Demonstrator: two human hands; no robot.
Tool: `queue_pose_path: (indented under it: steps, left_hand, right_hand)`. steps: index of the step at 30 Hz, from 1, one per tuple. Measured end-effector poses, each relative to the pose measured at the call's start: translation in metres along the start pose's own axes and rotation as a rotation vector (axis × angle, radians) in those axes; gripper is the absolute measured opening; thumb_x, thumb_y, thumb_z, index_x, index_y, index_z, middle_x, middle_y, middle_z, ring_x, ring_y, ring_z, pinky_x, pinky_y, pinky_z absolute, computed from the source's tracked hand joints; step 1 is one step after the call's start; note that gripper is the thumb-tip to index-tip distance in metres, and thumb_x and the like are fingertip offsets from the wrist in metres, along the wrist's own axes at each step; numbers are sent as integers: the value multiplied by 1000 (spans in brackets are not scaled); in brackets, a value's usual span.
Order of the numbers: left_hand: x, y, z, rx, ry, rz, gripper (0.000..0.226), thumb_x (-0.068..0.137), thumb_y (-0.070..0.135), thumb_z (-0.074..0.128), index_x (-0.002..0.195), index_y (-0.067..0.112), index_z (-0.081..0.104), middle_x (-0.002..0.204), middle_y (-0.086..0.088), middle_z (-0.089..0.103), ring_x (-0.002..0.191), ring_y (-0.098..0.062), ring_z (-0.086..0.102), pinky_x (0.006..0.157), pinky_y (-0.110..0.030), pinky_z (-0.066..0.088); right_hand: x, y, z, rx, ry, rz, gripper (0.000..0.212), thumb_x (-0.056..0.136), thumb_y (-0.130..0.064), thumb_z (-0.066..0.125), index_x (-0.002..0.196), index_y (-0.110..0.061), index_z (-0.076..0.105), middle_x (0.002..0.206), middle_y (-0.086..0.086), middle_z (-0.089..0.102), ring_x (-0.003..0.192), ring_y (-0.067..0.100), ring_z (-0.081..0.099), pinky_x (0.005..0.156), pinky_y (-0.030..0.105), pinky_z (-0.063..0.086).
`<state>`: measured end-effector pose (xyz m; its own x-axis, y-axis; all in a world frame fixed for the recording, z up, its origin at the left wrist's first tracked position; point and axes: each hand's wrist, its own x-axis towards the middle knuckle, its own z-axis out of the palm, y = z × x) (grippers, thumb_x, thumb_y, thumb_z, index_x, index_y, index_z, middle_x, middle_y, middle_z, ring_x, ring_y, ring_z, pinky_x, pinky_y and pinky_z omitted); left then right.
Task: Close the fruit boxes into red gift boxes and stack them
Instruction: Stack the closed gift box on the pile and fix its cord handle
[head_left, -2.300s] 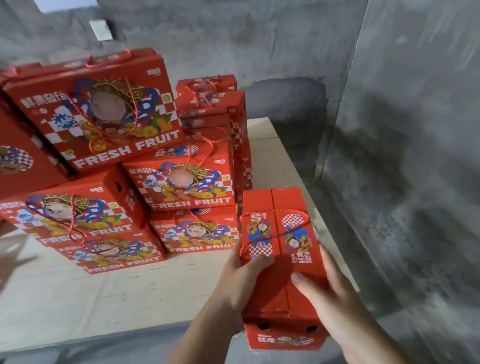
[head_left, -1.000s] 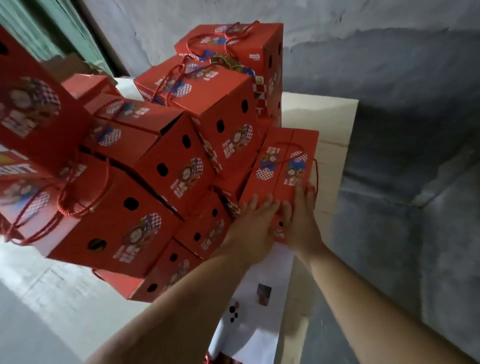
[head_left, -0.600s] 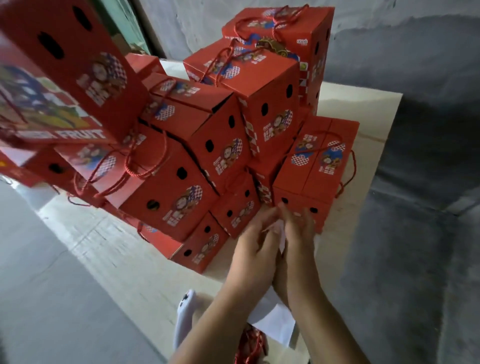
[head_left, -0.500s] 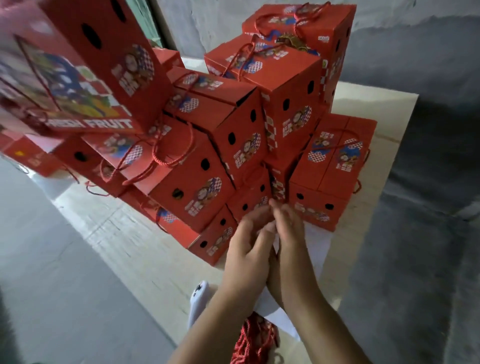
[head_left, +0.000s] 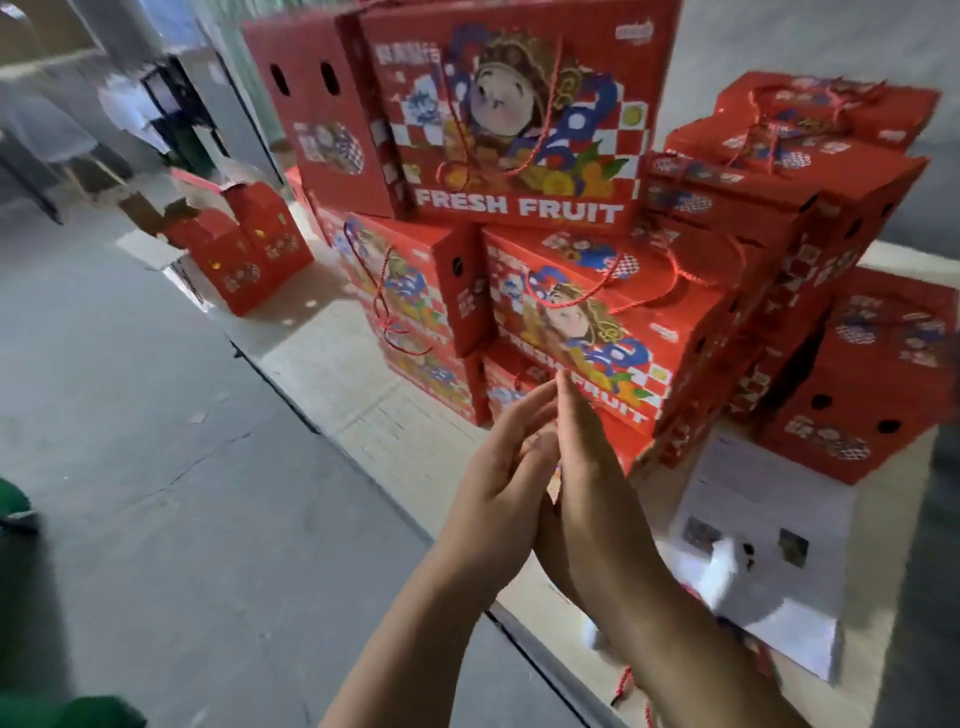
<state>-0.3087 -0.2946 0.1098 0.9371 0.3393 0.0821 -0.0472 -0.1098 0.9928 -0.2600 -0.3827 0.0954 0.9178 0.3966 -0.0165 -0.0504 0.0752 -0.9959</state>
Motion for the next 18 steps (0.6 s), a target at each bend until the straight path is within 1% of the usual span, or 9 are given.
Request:
queue_pose_path:
  steps: [1, 2, 5, 7, 9, 11, 15, 17, 18]
  left_hand:
    - [-6, -1, -31, -17, -29, -6, 39, 108, 21, 50, 146, 34, 55, 140, 14, 65, 135, -6, 56, 113, -33, 46]
    - [-11, -1, -62, -31, -46, -11, 41, 108, 23, 49, 147, 35, 53, 141, 12, 64, 136, -8, 55, 115, -38, 44]
    - [-22, -3, -148, -36, -4, -11, 42, 108, 22, 49, 148, 35, 51, 140, 11, 64, 135, -9, 56, 115, -44, 44]
    - [-29, -2, -197, -57, 47, -32, 39, 110, 24, 51, 147, 35, 51, 139, 12, 65, 133, -8, 59, 113, -45, 48]
    - [-30, -2, -238, -79, 82, -36, 38, 109, 25, 53, 145, 35, 53, 138, 11, 66, 130, -10, 61, 110, -45, 50]
    - [-25, -7, -272, -103, 117, -34, 38, 107, 26, 55, 144, 35, 54, 137, 9, 67, 129, -12, 62, 107, -41, 53]
    - [7, -23, -321, -149, 151, -47, 39, 106, 31, 57, 144, 38, 55, 135, 15, 67, 123, -8, 66, 93, -25, 58]
    - [31, -33, -341, -141, 159, -74, 36, 107, 32, 56, 142, 41, 56, 132, 21, 68, 118, -2, 67, 86, -19, 58]
    - [44, -38, -351, -132, 165, -88, 35, 108, 31, 56, 141, 42, 57, 131, 22, 68, 117, -1, 67, 85, -18, 58]
  right_hand:
    - [-1, 6, 31, 56, -85, 29, 48, 95, -74, 53, 135, -48, 61, 139, -22, 63, 132, -6, 53, 118, 38, 35]
    - [-3, 4, 63, 21, -112, -24, 50, 91, -78, 54, 133, -52, 61, 139, -26, 62, 132, -9, 52, 119, 41, 34]
    - [-3, 10, 150, 131, -168, -42, 46, 94, -77, 52, 136, -60, 55, 142, -32, 56, 134, -10, 49, 123, 42, 26]
    - [-5, 2, 203, 175, -191, -65, 46, 96, -72, 54, 140, -58, 52, 144, -32, 54, 133, -8, 51, 118, 43, 36]
    - [-2, 2, 246, 124, -164, -111, 45, 98, -68, 55, 141, -56, 52, 143, -32, 55, 128, -9, 55, 101, 28, 52]
    - [6, 2, 281, 140, -148, -115, 45, 99, -68, 55, 143, -58, 50, 142, -34, 54, 126, -10, 56, 95, 26, 55]
    - [45, 18, 325, 87, -93, -77, 59, 90, -80, 54, 145, -62, 43, 145, -32, 52, 131, -2, 56, 106, 44, 54]
    - [72, 29, 343, -27, -113, -76, 57, 94, -77, 51, 147, -65, 36, 149, -36, 45, 136, -10, 47, 116, 44, 44]
    - [86, 34, 352, -113, -160, -84, 55, 100, -66, 52, 151, -63, 30, 152, -37, 41, 137, -15, 40, 121, 41, 39]
